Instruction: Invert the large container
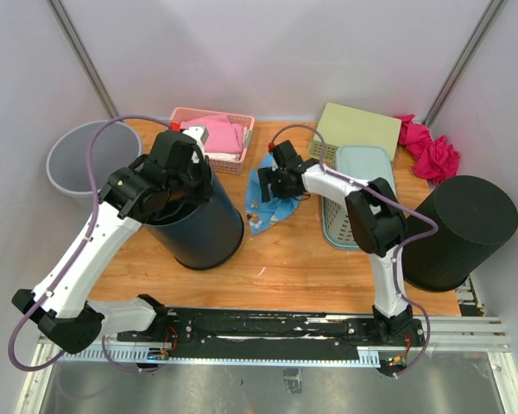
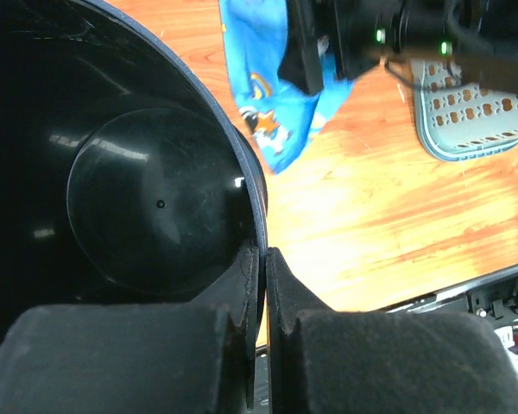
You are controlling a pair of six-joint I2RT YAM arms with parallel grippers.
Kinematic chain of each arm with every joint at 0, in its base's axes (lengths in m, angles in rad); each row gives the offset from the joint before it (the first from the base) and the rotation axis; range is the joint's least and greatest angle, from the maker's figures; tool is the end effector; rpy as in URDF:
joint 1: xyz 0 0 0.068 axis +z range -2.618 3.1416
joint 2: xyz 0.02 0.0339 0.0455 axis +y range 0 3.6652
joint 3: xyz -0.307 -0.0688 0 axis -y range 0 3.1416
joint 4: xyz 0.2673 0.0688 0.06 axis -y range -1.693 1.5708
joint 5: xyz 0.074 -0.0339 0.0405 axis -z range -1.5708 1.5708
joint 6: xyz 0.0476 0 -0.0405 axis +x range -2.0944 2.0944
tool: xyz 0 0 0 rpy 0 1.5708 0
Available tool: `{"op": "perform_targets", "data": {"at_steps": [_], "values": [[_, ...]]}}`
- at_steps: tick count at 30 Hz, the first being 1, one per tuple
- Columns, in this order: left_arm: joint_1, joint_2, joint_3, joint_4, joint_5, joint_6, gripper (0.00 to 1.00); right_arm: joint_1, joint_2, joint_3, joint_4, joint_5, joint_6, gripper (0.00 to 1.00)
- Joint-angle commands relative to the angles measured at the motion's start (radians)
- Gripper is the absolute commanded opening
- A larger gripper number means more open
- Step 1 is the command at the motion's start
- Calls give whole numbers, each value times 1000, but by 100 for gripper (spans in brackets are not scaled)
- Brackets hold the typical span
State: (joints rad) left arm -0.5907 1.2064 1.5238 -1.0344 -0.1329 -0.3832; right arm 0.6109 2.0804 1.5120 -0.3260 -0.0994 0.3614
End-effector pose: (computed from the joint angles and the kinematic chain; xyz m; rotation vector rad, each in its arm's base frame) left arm 0.2005 -0.1268 0.4611 0.1693 2.2996 -0.3550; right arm 0.4096 0.2926 0.1935 -0.3598 2.5125 0.5286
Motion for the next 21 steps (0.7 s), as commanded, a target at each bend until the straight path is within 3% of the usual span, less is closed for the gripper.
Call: {"op": "perform_targets", "data": {"at_steps": [1, 5, 8, 13, 21], "values": [[-2, -24, 1, 45, 34, -24, 0, -104, 85, 162, -77, 102, 10, 81], [-3, -34, -16, 76, 74, -22, 0, -131, 48, 254, -111, 81, 5, 84], [-3, -53, -65, 128, 133, -30, 0, -130, -55, 224, -111, 84, -17, 85], [-34, -41, -138, 224, 220, -57, 0, -131, -281, 70, -130, 90, -42, 86], [-141, 47, -98, 368, 295, -121, 0, -135, -723, -250, -133, 143, -31, 88]]}}
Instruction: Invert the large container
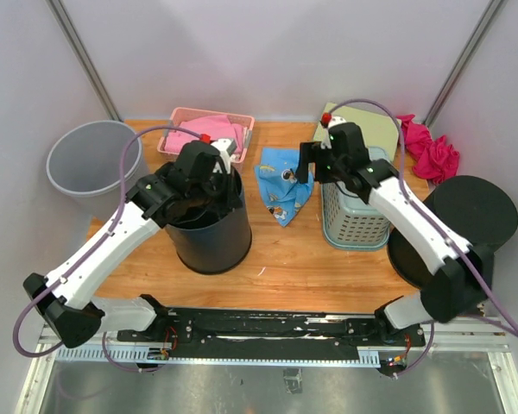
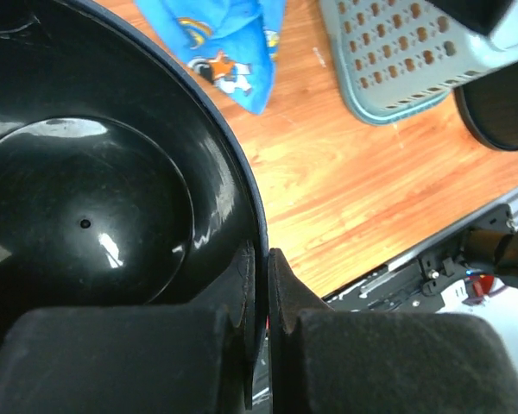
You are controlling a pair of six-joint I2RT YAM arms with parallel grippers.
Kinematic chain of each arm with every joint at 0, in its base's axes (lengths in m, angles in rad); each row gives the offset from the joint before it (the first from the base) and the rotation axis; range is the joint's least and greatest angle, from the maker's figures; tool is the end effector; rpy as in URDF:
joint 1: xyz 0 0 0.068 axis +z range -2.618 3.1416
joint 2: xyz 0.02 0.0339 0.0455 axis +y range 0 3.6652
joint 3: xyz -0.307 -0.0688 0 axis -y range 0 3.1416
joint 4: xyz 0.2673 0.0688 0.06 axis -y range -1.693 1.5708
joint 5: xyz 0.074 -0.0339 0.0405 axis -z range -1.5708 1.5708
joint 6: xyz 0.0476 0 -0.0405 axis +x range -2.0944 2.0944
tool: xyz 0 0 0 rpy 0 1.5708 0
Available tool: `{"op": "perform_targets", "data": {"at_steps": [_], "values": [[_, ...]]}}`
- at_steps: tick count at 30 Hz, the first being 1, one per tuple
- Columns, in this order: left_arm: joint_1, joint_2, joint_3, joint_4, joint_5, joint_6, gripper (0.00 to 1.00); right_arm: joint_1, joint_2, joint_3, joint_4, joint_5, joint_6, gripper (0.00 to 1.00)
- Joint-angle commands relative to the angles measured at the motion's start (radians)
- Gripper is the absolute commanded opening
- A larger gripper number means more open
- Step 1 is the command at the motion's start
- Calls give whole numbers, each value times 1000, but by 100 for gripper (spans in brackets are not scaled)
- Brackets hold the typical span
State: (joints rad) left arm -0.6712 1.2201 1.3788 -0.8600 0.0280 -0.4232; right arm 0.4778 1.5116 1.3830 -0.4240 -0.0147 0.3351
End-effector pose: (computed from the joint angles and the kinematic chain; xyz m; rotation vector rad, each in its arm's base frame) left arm 0.2042 -0.1639 0.4249 0.3053 2.3258 -0.5948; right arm 0.3355 0.1745 0.3814 -0.1631 2.1575 0.4921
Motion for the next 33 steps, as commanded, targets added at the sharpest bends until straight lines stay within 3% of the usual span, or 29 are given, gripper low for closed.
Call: {"op": "perform_targets", "data": {"at_steps": [1, 6, 12, 20, 26, 33], "values": [[-70, 46, 55, 217, 155, -94, 0, -5, -209, -147, -37, 80, -8, 88], [-77, 51, 65, 380, 293, -180, 0, -29, -403, -169, -129, 139, -44, 88], [-62, 36, 103, 400, 302, -204, 0, -33, -526, -146, -261, 214, -84, 88], [161, -125, -223, 611, 503, -350, 0, -34, -609, -147, -353, 158, -73, 88], [240, -183, -327, 495, 441, -223, 0, -34, -652, -230, -316, -101, 80, 88], [256, -195, -420, 376, 244, -55, 0, -34, -704, -485, -38, -298, 324, 86]]}}
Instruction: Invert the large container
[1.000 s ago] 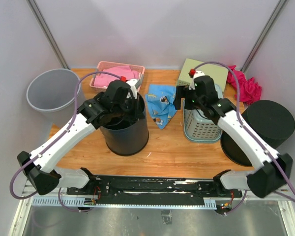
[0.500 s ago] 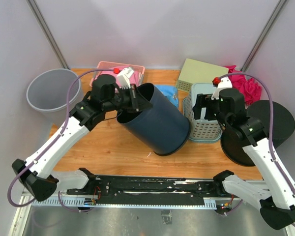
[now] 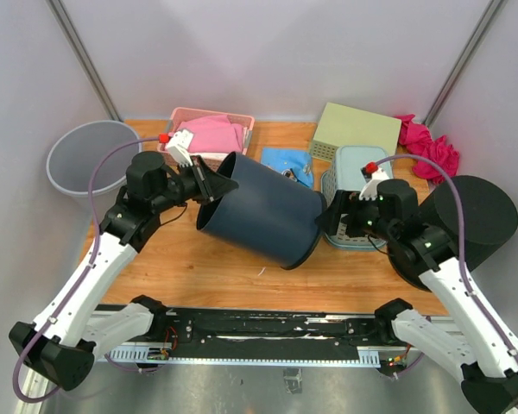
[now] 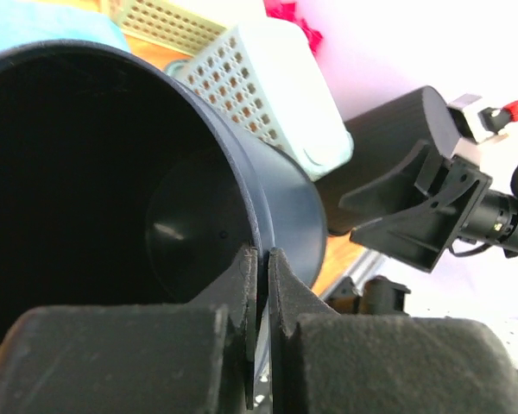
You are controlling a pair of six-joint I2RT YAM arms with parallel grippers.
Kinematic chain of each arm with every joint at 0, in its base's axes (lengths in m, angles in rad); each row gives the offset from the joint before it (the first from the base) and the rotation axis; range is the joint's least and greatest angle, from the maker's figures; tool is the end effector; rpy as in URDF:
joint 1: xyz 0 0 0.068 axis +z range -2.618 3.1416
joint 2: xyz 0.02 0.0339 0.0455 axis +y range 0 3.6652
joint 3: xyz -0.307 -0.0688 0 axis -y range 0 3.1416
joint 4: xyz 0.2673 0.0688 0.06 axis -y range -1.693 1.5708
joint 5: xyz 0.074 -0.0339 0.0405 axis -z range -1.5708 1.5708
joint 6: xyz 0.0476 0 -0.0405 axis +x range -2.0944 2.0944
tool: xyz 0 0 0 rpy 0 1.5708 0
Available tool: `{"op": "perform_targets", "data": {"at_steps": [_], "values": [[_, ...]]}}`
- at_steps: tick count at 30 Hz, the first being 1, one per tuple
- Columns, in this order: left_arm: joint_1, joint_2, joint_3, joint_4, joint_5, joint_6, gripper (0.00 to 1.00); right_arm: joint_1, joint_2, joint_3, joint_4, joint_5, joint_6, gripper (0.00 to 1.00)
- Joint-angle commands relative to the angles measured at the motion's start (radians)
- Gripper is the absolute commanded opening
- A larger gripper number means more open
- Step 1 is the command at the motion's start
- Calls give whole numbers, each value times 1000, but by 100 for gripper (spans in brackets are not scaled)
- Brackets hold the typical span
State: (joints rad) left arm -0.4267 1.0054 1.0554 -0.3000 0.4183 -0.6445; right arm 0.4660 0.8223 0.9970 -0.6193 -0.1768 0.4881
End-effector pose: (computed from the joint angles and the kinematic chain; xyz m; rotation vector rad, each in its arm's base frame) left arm 0.2044 -0.1142 0.4169 0.1063 1.9486 -1.1147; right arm 0.1508 0.0852 0.3920 -0.0940 2.0951 0.7718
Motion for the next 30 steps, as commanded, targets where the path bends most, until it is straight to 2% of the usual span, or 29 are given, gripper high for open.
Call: {"op": "perform_targets", "data": {"at_steps": [1, 10, 14, 20, 23, 25, 28, 30], "values": [[15, 18, -117, -180, -146, 174, 0, -23, -27, -129, 189, -141, 196, 85], [19, 18, -219, -170, -183, 212, 0, -23, -105, -393, 558, -170, 428, 74], [19, 27, -232, -173, -197, 222, 0, -23, -101, -428, 649, -189, 454, 55], [18, 42, -238, -175, -201, 230, 2, -23, -110, -417, 676, -183, 398, 37], [19, 47, -229, -185, -202, 233, 12, -23, -96, -385, 669, -207, 357, 16], [18, 44, -211, -203, -212, 233, 27, -21, -87, -304, 591, -208, 270, 1], [19, 26, -161, -238, -221, 234, 52, -20, -62, -172, 437, -188, 95, 0], [19, 12, -107, -272, -229, 237, 62, -20, -33, -73, 334, -190, -15, 1]]}}
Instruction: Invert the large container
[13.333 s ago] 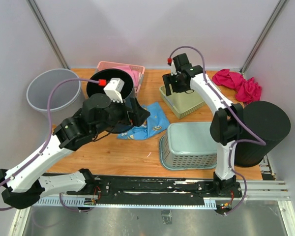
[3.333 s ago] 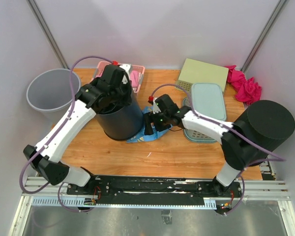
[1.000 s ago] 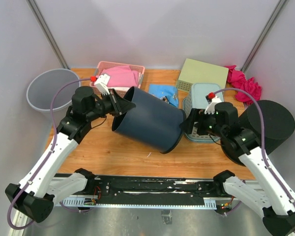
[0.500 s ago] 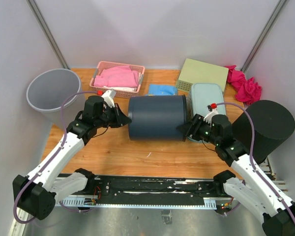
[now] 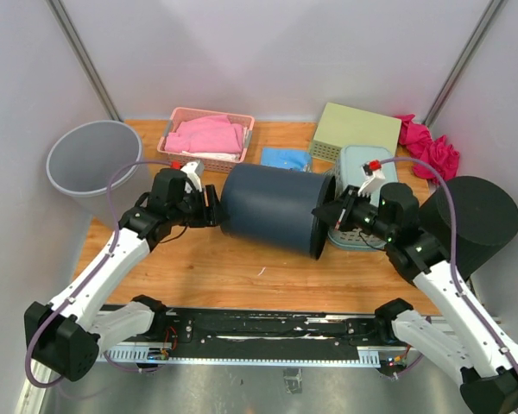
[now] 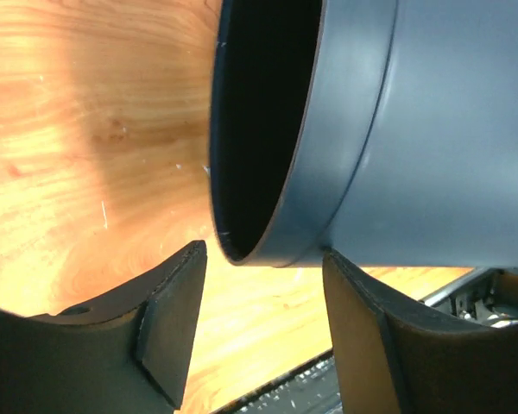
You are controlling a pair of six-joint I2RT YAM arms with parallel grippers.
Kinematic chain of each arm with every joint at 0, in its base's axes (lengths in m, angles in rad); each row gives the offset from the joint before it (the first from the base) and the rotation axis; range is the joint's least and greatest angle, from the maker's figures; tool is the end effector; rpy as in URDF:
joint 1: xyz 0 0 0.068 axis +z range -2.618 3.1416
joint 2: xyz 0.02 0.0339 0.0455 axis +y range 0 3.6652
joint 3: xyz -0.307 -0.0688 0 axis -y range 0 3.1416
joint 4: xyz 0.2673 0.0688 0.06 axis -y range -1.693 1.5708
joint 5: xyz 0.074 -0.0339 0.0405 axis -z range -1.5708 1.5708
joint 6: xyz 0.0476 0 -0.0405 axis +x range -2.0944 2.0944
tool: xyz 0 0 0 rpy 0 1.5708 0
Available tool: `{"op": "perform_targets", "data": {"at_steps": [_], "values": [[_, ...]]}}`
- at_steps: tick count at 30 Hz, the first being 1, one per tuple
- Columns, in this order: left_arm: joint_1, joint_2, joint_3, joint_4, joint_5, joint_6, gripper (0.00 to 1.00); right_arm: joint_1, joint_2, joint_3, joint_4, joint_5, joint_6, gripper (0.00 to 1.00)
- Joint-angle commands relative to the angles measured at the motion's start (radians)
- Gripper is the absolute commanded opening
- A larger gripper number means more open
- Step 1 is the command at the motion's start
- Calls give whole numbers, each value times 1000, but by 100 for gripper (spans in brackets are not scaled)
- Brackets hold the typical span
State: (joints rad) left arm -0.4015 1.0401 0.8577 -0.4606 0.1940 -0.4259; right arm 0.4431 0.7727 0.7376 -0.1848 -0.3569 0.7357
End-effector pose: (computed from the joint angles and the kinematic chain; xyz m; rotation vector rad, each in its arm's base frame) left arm 0.2127 -0.1003 0.3164 0.0832 2.2817 -0.6619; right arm 0.1602 0.0944 0.3525 0.0054 1.9322 1.1384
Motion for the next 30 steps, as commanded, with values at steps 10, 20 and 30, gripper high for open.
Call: {"op": "perform_targets", "data": {"at_steps": [10, 20, 30], "values": [[-7, -48, 377, -280, -111, 30, 83, 81, 148, 573, -463, 18, -674, 1], [-7, -37, 414, -273, -141, -8, 85, 453, 200, 619, -577, 139, -919, 0], [50, -9, 254, -229, -176, -63, 86, 676, 341, 609, -677, 179, -917, 0]]}}
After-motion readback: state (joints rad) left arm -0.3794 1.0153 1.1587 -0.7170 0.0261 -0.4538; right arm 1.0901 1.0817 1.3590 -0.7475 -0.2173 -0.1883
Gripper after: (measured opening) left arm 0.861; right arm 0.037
